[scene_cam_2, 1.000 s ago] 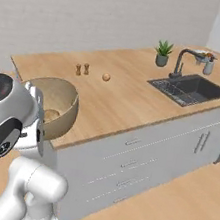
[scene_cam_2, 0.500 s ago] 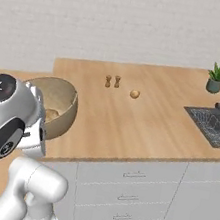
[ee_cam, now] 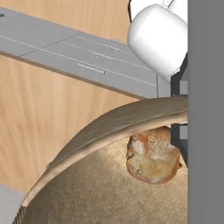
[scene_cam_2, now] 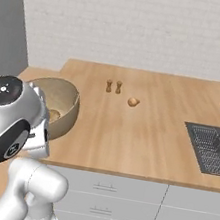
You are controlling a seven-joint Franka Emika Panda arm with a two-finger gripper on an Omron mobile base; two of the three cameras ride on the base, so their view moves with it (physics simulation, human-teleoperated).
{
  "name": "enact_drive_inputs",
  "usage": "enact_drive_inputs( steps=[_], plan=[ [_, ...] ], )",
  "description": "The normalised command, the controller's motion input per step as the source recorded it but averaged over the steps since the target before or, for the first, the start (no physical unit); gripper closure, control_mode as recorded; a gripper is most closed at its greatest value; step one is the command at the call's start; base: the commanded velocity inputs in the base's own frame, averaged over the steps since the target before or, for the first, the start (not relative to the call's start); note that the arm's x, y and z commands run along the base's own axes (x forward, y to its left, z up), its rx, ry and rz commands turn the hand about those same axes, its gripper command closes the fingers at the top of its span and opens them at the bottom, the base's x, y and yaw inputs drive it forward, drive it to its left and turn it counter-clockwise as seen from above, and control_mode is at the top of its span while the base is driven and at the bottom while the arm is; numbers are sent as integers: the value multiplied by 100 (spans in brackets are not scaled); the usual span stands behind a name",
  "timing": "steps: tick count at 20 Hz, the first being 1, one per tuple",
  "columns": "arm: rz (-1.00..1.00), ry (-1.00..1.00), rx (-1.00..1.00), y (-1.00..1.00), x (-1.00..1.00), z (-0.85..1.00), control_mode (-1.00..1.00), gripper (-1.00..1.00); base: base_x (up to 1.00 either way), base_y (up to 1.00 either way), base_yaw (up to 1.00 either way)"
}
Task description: Open the cabinet, pick up the bread from the cabinet and place it in the basket. Then move the basket to the dining counter.
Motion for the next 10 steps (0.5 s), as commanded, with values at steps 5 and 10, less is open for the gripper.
enact_drive_inputs(
  steps=[5,10],
  plan=[
    [0,0,0,0,0,0,100,100,0,-22,27],
    [22,0,7,-17,50,-11,-100,100,5,-11,13]
  ],
)
